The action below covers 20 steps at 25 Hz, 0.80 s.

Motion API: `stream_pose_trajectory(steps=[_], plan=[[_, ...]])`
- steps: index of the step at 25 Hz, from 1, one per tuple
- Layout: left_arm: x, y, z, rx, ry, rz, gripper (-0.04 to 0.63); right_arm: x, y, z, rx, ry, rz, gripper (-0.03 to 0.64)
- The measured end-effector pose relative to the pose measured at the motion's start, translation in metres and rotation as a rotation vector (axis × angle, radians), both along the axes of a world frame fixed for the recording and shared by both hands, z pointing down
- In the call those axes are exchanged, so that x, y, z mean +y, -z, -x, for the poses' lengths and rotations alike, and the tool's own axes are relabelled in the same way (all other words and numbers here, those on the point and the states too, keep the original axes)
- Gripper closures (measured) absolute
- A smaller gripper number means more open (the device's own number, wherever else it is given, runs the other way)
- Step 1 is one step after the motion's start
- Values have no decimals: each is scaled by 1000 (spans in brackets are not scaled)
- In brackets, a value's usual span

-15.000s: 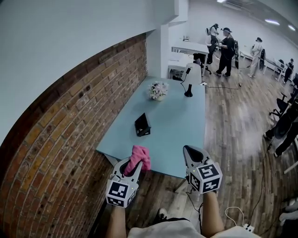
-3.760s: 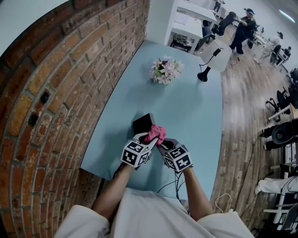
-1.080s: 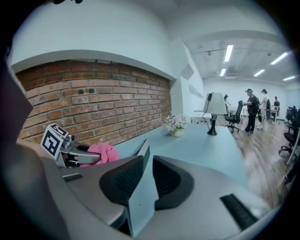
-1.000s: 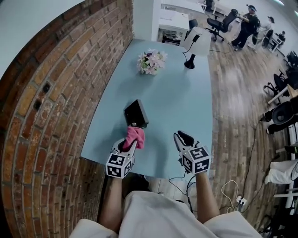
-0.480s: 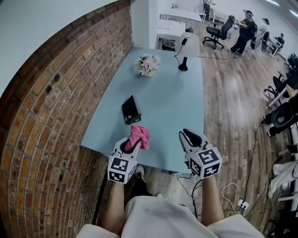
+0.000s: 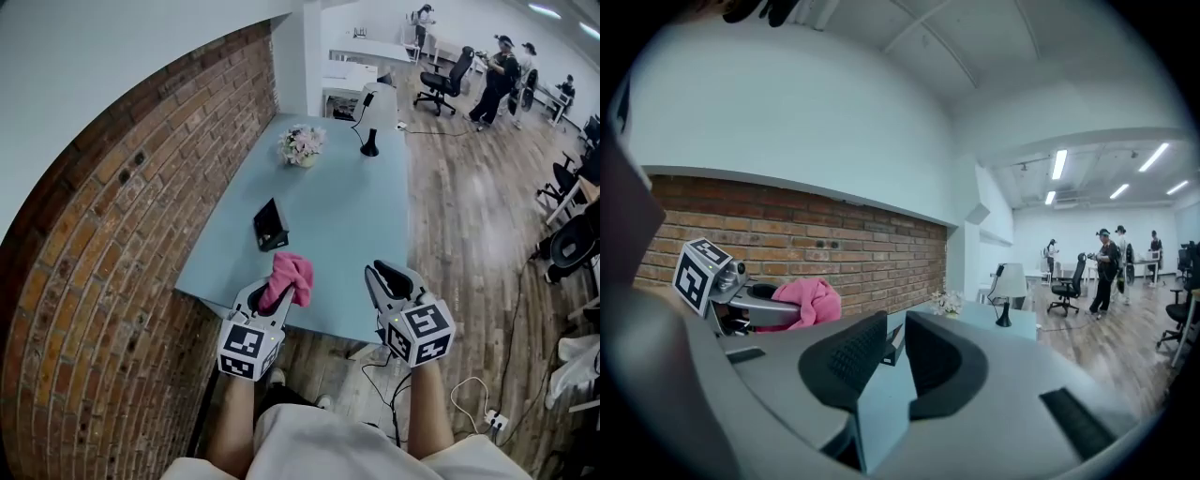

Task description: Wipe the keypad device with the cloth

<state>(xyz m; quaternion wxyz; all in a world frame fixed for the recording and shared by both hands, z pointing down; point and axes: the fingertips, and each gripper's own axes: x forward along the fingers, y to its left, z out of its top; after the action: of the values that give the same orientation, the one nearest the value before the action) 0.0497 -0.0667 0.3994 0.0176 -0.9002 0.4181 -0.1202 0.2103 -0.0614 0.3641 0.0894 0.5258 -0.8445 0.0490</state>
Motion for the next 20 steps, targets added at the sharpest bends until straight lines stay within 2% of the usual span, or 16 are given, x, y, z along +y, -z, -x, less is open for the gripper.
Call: stream_pose_trajectory(steps=[7, 12, 16, 20], plan=[[30, 42, 8, 3, 7, -91, 455, 36, 45, 15, 7, 15, -85, 534], [62, 47, 25, -5, 2, -91, 456, 66, 53, 34, 11, 19, -87, 534], [98, 49, 42, -9, -15, -95, 454, 94, 50, 49, -44, 14, -80, 534], [143, 49, 63, 1, -9, -106, 456, 125, 44, 74, -55, 27, -70, 534]])
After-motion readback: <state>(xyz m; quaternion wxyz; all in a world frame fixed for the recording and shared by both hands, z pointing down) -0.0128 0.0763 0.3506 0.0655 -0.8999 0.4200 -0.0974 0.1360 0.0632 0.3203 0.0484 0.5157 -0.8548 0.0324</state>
